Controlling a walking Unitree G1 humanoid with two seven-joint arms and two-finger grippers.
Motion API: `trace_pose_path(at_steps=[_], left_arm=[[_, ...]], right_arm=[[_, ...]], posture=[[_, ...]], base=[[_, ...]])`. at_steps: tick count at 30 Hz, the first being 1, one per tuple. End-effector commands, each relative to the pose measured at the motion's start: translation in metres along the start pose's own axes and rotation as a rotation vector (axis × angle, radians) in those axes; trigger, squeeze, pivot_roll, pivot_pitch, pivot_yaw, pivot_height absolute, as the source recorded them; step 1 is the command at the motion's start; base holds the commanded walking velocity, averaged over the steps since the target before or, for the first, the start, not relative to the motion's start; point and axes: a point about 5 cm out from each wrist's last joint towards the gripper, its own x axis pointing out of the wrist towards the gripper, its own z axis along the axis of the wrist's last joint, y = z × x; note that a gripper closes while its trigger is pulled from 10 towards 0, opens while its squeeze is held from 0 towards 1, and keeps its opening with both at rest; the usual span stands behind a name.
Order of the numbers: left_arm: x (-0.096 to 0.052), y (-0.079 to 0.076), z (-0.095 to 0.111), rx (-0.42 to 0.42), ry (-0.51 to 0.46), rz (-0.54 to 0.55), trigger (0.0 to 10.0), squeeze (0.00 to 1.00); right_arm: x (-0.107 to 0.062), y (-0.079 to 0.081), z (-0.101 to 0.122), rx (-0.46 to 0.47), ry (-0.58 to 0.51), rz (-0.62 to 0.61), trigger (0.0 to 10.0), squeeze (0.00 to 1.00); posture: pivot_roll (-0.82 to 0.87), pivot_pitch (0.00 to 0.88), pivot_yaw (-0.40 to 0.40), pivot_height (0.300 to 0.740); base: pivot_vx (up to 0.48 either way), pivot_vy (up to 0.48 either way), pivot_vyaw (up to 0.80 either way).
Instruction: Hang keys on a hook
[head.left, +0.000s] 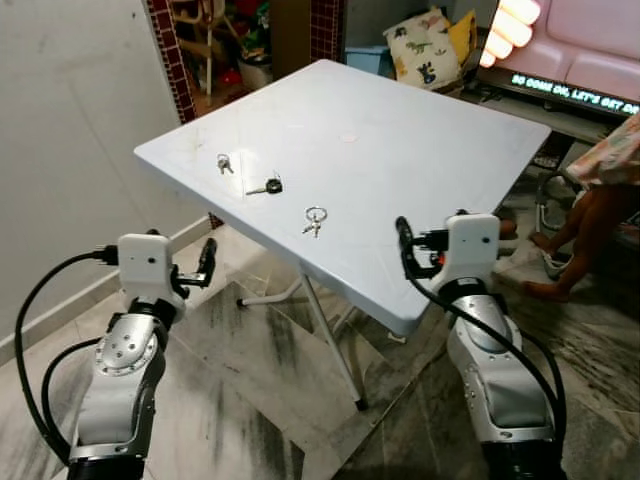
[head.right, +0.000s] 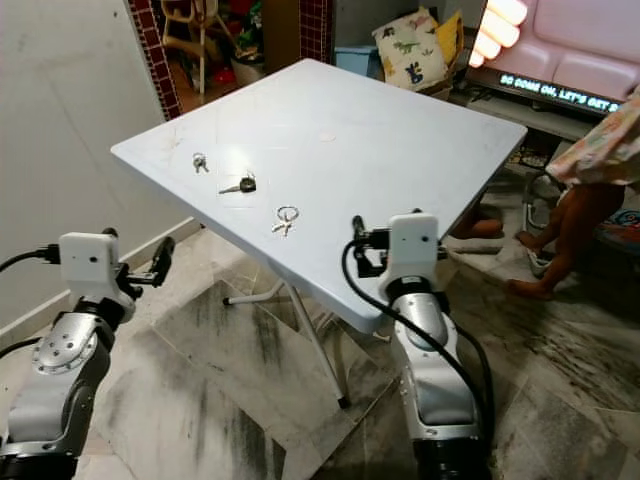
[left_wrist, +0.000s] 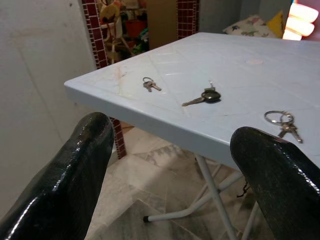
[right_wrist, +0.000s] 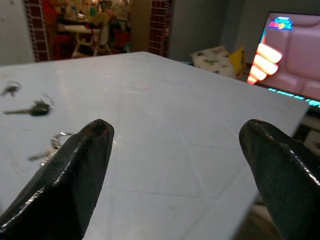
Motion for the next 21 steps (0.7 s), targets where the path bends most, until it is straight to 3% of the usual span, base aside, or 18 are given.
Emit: trace_pose_path(at_steps=[1,21], left_arm=[[0.0008,0.0031,0.0024,0.007,-0.004,0.009,10.0,0.0],[0.0008,0.0031,0.0024,0.007,-0.004,0.009,10.0,0.0]], right_arm=[[0.0008,0.0019,-0.0012,-0.018,0.019,-0.004,10.0,0.0],[0.0008,0.0019,-0.0012,-0.018,0.019,-0.004,10.0,0.0]], posture=[[0.03,0.0,-0.019,0.74],[0.03,0.0,-0.019,0.74]], base=[[0.0,0.0,0.0],[0.0,0.0,0.0]])
